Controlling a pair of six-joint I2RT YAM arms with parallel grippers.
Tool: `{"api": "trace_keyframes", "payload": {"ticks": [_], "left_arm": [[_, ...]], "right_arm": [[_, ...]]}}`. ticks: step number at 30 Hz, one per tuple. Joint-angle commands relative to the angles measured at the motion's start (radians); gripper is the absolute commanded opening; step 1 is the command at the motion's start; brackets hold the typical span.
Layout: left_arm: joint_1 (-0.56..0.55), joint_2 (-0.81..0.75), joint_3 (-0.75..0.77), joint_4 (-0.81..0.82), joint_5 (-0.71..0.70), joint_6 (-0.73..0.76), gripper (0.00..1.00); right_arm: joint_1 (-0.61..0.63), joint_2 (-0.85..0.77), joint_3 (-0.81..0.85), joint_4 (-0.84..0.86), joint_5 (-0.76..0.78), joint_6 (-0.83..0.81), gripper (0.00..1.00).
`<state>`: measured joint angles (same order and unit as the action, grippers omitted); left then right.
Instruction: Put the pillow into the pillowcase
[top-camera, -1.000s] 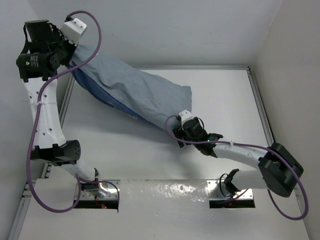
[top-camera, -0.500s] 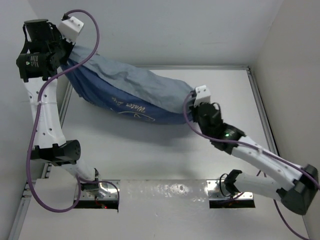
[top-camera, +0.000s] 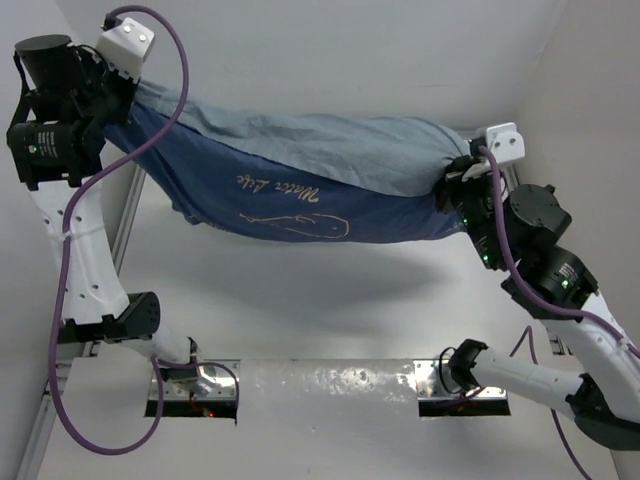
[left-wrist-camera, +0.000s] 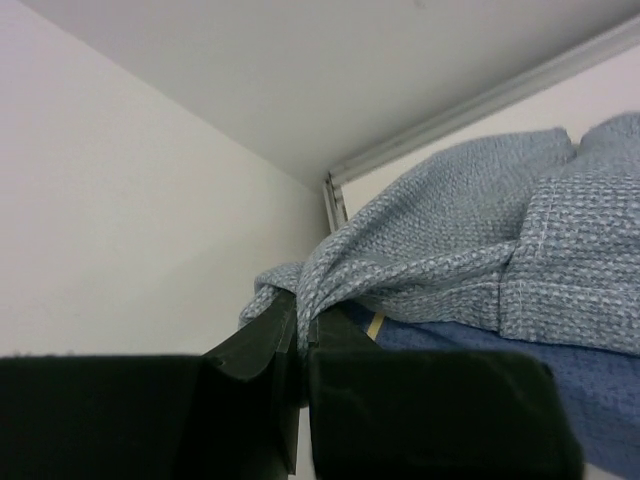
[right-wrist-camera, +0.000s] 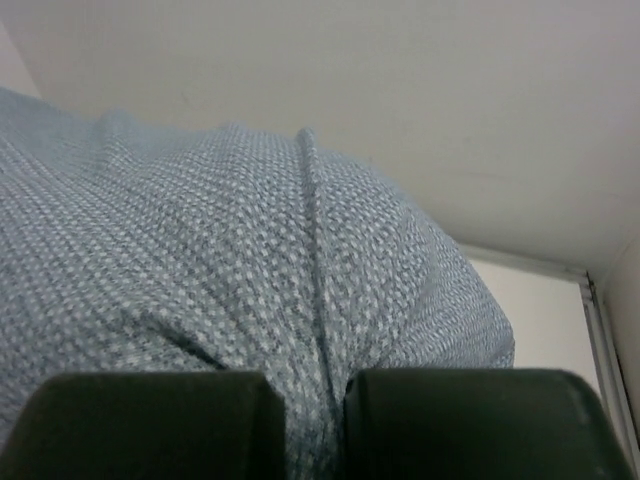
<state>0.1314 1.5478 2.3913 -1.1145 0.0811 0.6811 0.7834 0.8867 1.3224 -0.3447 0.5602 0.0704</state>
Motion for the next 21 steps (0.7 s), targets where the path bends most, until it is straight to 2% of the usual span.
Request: {"api": "trace_keyframes", "payload": {"ticks": [1,3,5,6,7,8,9,10,11,12,13,14,15,16,17,18,20,21], "left_arm": [[0.013,0.009,-0.076,0.022,-0.066,-0.028,0.00],[0.014,0.020,-0.116,0.042,-0.061,-0.044,0.00],[0.013,0.047,-0.188,0.108,-0.049,-0.060,0.00],[0.016,0.066,-0.208,0.143,-0.050,-0.072,0.00],[0.020,0.127,-0.210,0.174,-0.046,-0.098,0.00],[0.022,0.171,-0.192,0.229,-0.049,-0.113,0.00],[0.022,0.231,-0.155,0.254,-0.053,-0.132,0.00],[0.022,0.367,-0.053,0.274,-0.076,-0.178,0.00],[0.022,0.439,0.007,0.312,-0.108,-0.201,0.01],[0.022,0.588,0.126,0.335,-0.182,-0.221,0.11],[0.027,0.653,0.170,0.390,-0.219,-0.270,0.31],[0.030,0.697,0.192,0.419,-0.263,-0.288,0.78],[0.042,0.747,0.181,0.447,-0.315,-0.325,0.94],[0.051,0.755,0.168,0.462,-0.311,-0.346,1.00],[0.065,0.753,0.132,0.452,-0.290,-0.373,1.00],[0.095,0.727,0.106,0.441,-0.218,-0.420,1.00],[0.137,0.658,0.012,0.446,-0.141,-0.457,1.00],[0.149,0.638,-0.009,0.446,-0.127,-0.465,1.00]], "right_arm": [[0.008,0.056,0.061,-0.075,0.000,0.072,0.00],[0.007,0.095,0.080,-0.129,0.085,0.069,0.00],[-0.018,0.211,0.142,-0.177,0.159,0.027,0.00],[-0.060,0.269,0.185,-0.204,0.118,0.028,0.00],[-0.248,0.337,0.324,-0.249,0.015,0.054,0.00],[-0.356,0.500,0.406,-0.317,-0.245,0.140,0.00],[-0.457,0.599,0.485,-0.336,-0.317,0.176,0.00],[-0.560,0.706,0.682,-0.350,-0.316,0.195,0.00],[-0.582,0.949,0.819,-0.394,-0.240,0.197,0.00],[-0.616,1.089,0.975,-0.433,-0.203,0.198,0.05],[-0.628,1.223,1.279,-0.470,-0.166,0.216,0.60],[-0.641,1.373,1.345,-0.453,-0.120,0.236,0.84],[-0.654,1.382,1.259,-0.430,-0.091,0.265,0.98],[-0.656,1.359,1.167,-0.372,-0.071,0.323,0.99],[-0.655,1.251,1.055,-0.334,-0.057,0.353,0.99],[-0.655,1.185,0.838,-0.292,-0.071,0.377,0.99],[-0.647,1.003,0.595,-0.137,-0.098,0.382,0.99],[-0.639,0.955,0.546,-0.110,-0.095,0.372,0.99]]}}
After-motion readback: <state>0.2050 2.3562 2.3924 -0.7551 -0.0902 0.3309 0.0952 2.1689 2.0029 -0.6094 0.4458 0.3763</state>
